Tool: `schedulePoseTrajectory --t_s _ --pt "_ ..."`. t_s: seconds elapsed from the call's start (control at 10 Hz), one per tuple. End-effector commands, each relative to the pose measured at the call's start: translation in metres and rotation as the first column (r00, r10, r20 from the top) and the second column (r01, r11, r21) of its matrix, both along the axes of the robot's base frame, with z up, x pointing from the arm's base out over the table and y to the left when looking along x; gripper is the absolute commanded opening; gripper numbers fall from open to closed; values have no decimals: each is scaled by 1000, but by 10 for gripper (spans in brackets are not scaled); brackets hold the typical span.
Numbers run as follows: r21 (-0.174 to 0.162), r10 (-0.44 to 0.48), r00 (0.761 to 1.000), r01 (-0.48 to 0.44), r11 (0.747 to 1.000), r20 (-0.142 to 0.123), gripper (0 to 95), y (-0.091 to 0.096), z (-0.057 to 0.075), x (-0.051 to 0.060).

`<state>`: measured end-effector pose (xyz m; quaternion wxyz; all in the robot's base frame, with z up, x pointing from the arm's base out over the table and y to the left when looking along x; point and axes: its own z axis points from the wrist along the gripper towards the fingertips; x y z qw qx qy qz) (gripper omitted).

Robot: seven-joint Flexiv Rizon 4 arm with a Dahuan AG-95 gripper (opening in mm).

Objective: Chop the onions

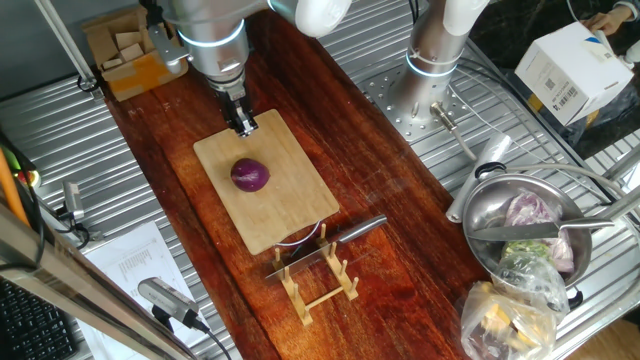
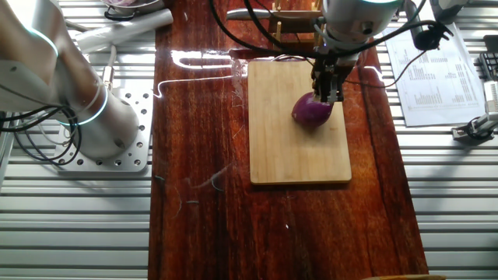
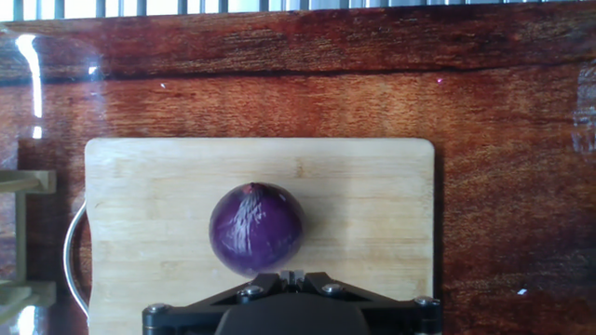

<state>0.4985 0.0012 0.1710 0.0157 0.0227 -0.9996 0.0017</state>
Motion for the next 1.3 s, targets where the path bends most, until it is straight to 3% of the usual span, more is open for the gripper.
schedulePoseTrajectory --t_s 0.1,0.4,1.0,1.3 --pt "-2 -10 1000 10 1000 2 0 0 0 0" --pt "0 -18 1000 18 1000 -7 0 0 -1 -4" --pt "2 -16 1000 16 1000 -1 0 0 -1 -6" --pt "18 56 998 -56 998 1 0 0 -1 -6"
